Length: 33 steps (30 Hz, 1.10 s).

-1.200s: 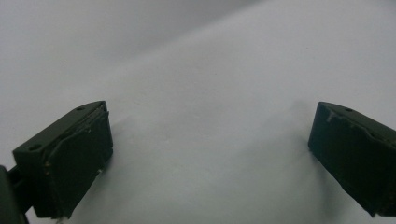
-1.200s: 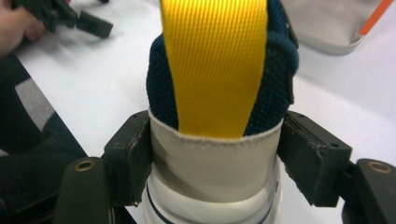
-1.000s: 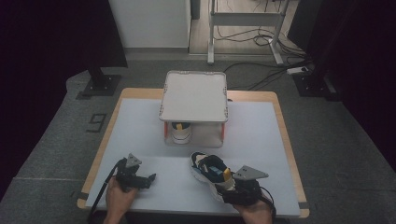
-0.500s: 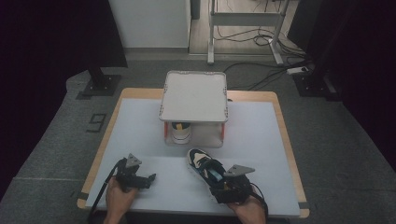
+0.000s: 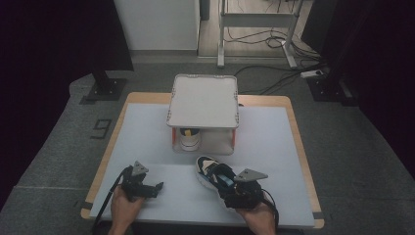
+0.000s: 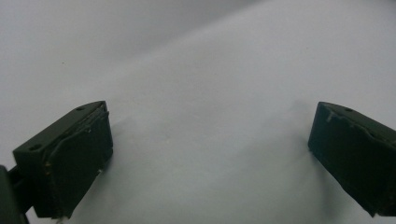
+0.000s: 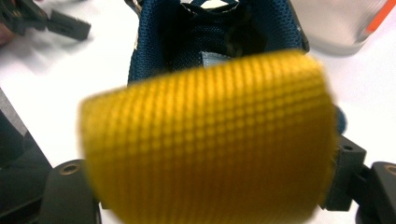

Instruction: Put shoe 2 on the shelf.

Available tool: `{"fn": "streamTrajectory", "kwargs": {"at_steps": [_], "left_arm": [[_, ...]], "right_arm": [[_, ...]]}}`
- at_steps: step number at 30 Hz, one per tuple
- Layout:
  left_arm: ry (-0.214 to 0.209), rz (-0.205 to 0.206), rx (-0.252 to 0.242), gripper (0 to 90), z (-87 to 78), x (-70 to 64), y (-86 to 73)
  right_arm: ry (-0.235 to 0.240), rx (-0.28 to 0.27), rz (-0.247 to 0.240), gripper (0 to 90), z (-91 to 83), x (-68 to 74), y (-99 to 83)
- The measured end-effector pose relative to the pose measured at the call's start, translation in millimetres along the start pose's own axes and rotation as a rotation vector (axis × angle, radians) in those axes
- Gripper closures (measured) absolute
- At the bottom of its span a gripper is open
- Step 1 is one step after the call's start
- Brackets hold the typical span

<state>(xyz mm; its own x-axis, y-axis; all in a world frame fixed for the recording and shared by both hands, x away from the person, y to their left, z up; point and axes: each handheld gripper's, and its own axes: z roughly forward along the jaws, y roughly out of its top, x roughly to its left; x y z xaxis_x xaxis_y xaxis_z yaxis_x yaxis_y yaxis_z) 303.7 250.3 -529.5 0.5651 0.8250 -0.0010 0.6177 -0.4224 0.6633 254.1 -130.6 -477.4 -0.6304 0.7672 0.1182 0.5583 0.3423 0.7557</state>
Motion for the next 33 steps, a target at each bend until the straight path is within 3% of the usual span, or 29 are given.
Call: {"fn": "streamTrajectory", "kwargs": {"at_steps": [5,13,22,33], "left_arm": [[0.0,0.0,0.0,0.0,0.0,0.0,0.0],[0.0,-0.002,-0.002,0.0,0.1,-0.2,0.0],[-0.001,0.0,0.001,0.0,-0.1,0.0,0.0],[0.0,0.001,0.001,0.0,-0.1,0.0,0.0]], "right_arm": [[-0.023,-0.035,0.006,23.4,-7.6,-5.9,11.2],[-0.068,-0.061,0.029,23.6,-1.7,-21.7,26.8],[-0.135,-0.087,0.08,23.5,27.4,-42.6,52.9],[-0.2,-0.088,0.114,23.2,64.8,-49.4,68.2]]}}
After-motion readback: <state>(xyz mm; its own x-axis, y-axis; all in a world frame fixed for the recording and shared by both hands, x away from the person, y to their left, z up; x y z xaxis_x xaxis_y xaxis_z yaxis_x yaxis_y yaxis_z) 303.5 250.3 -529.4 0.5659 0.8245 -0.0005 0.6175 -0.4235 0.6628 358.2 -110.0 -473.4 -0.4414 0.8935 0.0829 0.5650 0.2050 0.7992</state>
